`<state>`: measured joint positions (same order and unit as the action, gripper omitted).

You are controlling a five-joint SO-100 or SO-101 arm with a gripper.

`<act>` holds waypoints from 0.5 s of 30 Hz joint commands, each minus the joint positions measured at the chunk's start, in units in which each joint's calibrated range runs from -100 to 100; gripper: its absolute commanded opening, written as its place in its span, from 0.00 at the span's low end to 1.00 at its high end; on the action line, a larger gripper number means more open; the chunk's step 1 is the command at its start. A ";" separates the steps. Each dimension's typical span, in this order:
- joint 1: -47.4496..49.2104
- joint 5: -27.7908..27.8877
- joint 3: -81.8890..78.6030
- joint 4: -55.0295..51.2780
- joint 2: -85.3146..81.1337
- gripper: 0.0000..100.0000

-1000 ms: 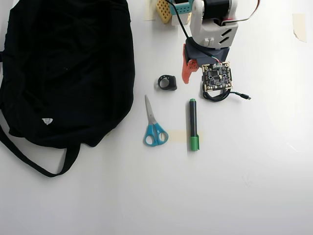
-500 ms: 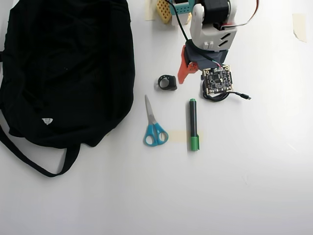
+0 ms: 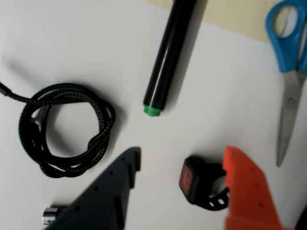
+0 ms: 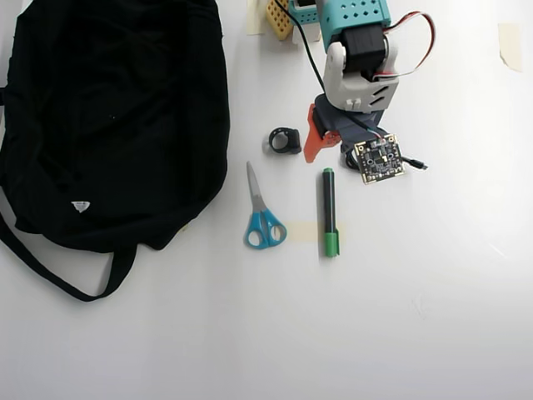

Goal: Put the green marker into the black bag

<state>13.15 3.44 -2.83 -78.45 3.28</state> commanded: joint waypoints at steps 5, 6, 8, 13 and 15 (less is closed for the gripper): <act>0.98 -1.92 7.32 -0.11 7.01 0.23; 0.98 -2.55 8.22 -0.11 7.51 0.23; 0.98 -3.71 9.84 -0.11 8.34 0.23; 0.91 -6.64 13.97 -0.11 12.16 0.29; 0.91 -7.27 15.95 -0.11 14.40 0.29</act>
<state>13.74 -2.61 8.02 -78.45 15.98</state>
